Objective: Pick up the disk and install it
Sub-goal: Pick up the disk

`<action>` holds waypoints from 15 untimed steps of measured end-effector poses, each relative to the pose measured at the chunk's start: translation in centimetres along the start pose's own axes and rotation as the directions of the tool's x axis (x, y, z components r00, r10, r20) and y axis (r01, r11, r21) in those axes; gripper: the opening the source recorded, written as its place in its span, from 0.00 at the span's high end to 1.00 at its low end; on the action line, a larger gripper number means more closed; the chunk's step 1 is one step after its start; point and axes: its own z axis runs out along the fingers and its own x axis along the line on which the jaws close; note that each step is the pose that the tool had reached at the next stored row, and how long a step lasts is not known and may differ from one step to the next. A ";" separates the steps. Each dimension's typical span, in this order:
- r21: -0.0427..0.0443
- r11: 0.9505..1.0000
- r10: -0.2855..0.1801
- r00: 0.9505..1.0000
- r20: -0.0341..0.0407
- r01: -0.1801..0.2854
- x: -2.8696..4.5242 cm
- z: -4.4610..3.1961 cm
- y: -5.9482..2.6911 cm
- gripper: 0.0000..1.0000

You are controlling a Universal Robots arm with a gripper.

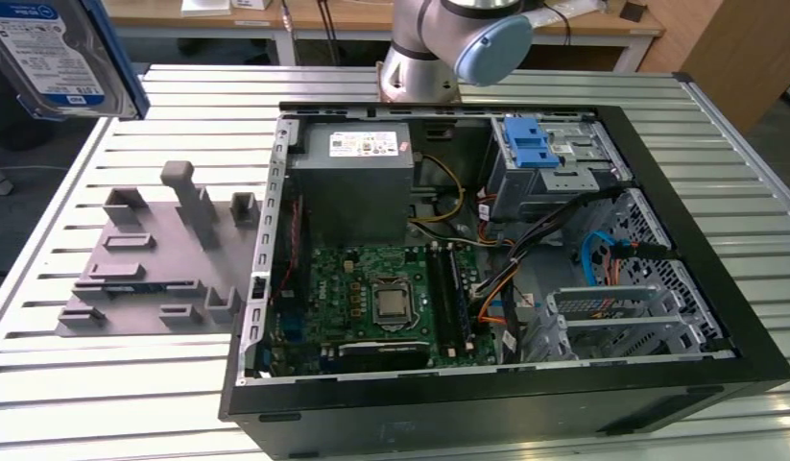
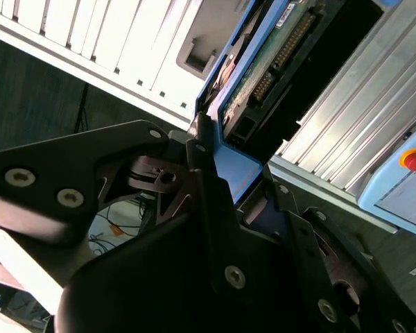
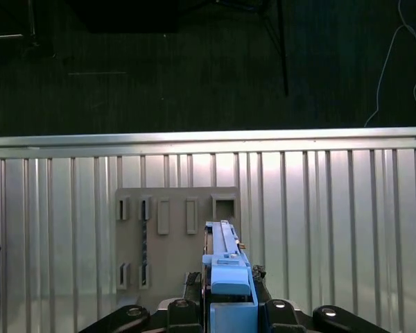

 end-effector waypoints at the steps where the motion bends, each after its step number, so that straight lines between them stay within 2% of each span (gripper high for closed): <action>1: 0.000 1.000 0.000 1.000 0.000 0.000 0.00 -0.10 -0.07 0.64; 8: 0.000 1.000 0.000 1.000 0.000 0.000 0.14 -0.89 -0.45 0.64; 15: 0.000 1.000 0.000 1.000 0.000 0.000 1.50 -1.07 -0.77 0.64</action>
